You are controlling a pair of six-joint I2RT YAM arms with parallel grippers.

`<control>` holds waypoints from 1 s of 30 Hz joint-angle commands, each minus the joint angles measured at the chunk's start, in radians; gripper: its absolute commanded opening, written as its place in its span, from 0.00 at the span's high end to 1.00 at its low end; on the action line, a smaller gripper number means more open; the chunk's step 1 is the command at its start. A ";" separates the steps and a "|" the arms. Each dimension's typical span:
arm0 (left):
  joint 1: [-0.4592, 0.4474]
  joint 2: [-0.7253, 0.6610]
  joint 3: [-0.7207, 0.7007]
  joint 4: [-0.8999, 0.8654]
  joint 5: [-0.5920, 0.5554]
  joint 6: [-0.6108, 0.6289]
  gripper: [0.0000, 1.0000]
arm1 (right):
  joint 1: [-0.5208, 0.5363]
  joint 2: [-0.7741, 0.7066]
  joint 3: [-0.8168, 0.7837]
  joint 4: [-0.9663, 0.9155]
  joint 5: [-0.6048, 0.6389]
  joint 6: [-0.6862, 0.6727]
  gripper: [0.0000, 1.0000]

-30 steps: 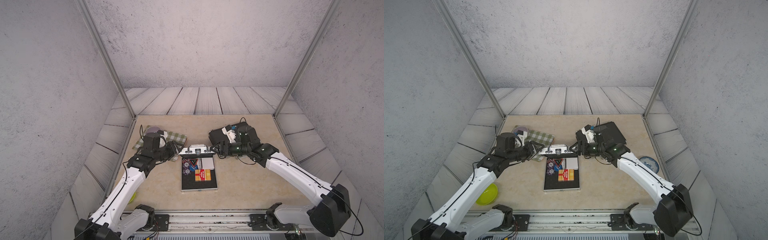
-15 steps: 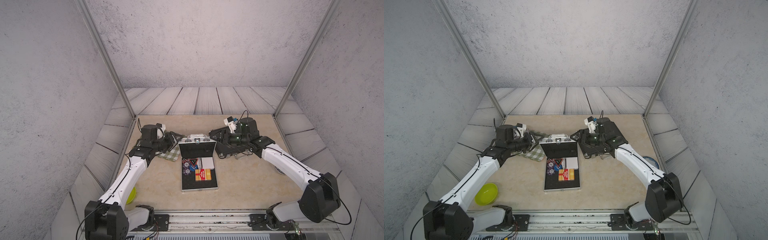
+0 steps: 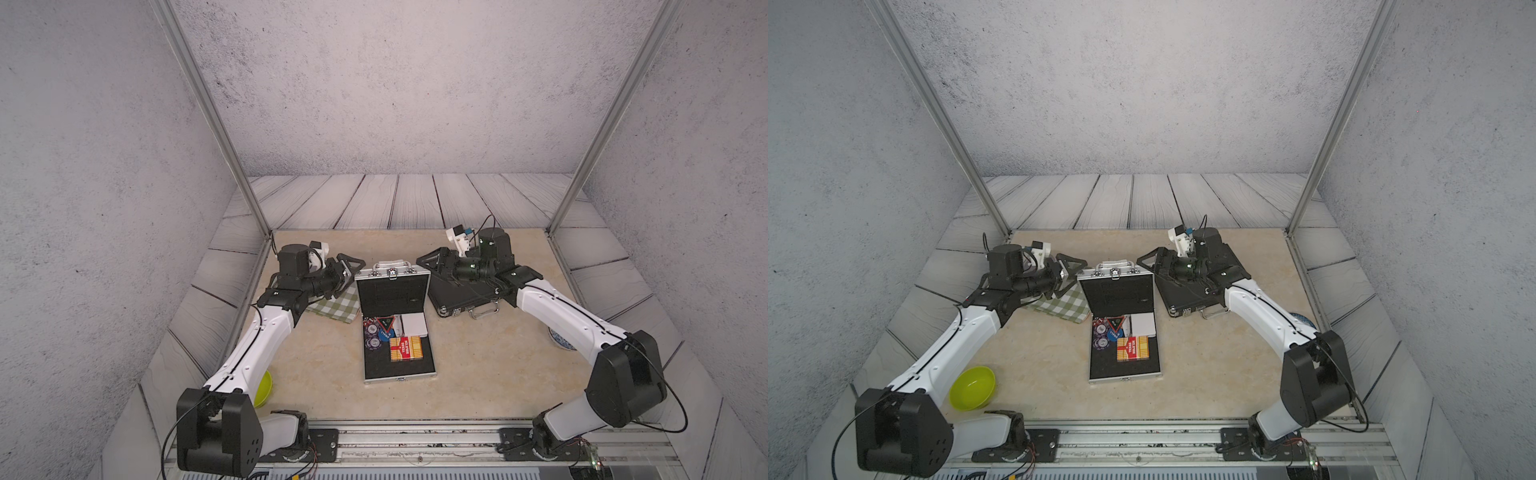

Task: Open the poker set cases
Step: Open the case lid on the poker set case.

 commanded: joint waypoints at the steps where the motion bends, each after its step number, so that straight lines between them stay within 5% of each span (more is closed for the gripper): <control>1: 0.021 0.003 0.026 0.031 0.035 -0.004 0.22 | -0.015 0.031 0.041 0.039 -0.017 -0.002 0.10; 5: 0.058 -0.003 0.042 0.023 0.019 0.002 0.13 | -0.029 0.038 0.085 0.008 0.008 -0.029 0.08; 12: 0.080 -0.022 0.155 -0.112 -0.019 0.108 0.13 | -0.076 0.010 0.178 -0.114 0.050 -0.116 0.08; 21: 0.068 -0.094 0.300 -0.423 -0.155 0.382 0.28 | -0.237 -0.108 0.083 -0.305 0.202 -0.279 0.08; 25: -0.028 -0.110 0.379 -0.529 -0.249 0.491 0.35 | -0.308 -0.127 0.037 -0.363 0.309 -0.364 0.11; 30: -0.297 -0.173 0.409 -0.514 -0.518 0.587 0.37 | -0.395 -0.118 0.008 -0.390 0.386 -0.430 0.14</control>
